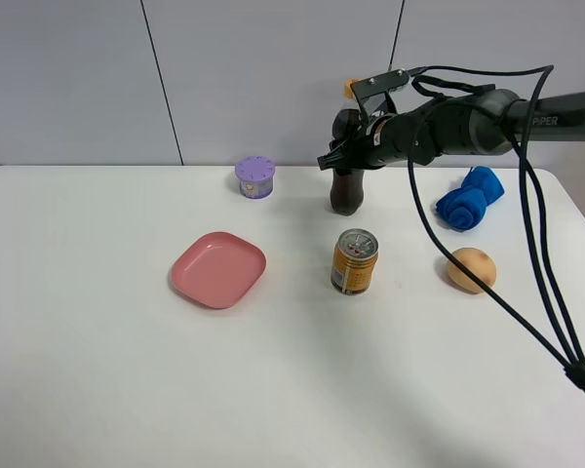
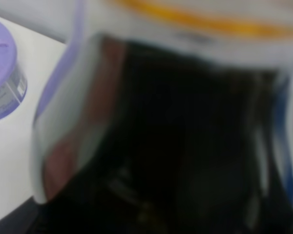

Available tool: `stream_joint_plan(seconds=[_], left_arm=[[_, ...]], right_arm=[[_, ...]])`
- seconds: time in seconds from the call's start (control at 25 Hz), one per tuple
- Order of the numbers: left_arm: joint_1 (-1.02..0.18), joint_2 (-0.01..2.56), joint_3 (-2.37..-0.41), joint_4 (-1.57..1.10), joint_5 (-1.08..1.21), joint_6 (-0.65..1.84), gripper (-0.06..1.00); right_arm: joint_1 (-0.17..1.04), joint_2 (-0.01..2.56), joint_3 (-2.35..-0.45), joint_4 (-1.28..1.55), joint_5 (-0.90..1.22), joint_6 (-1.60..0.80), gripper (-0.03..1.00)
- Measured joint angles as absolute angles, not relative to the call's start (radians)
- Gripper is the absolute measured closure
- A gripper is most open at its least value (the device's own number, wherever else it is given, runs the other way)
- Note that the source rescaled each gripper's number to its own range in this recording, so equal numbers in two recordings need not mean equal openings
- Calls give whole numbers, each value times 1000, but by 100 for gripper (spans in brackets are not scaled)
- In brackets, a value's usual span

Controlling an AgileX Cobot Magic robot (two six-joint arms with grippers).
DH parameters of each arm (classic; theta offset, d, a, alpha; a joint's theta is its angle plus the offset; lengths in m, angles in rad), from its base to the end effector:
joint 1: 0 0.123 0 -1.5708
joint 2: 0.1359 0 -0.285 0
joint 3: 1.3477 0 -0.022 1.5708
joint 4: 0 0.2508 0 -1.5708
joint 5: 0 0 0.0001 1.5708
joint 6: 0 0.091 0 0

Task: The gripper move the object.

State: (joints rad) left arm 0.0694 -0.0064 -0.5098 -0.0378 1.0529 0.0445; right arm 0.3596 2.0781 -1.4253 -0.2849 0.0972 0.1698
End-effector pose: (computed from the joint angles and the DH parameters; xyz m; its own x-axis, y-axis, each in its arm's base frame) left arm -0.0065 -0.0034 0.2806 -0.4341 -0.0044 -0.9009 -0.0286 0.9996 0.0090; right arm 0.4374 0.1618 0.1794 -0.5317 -0.3212 -0.7836 -0.3945 0.9127 -0.1064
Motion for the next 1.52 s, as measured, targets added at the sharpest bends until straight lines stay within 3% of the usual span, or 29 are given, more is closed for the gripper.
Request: stream_joint_plan(seconds=[0.6, 0.64, 0.72, 0.76, 0.84, 1.0, 1.52], left_arm=[[69, -6, -510, -38, 1053, 44, -6], [69, -6, -510, -38, 1053, 44, -6], [69, -6, -510, -38, 1053, 44, -6], [69, -6, -510, -38, 1053, 44, -6], [69, -6, -510, -38, 1053, 44, -6], [69, -6, -510, -38, 1053, 44, -6], [69, -6, -510, -38, 1053, 44, -6]], right_arm=[[359, 2078, -1425, -283, 101, 170, 95], [359, 2078, -1425, -276, 95, 174, 84], [359, 2076, -1429, -252, 78, 192, 42], [359, 2073, -1432, -246, 78, 195, 26], [359, 2072, -1432, -237, 85, 195, 7], [359, 2071, -1433, -236, 128, 196, -1], [359, 1992, -1433, -236, 274, 195, -2]])
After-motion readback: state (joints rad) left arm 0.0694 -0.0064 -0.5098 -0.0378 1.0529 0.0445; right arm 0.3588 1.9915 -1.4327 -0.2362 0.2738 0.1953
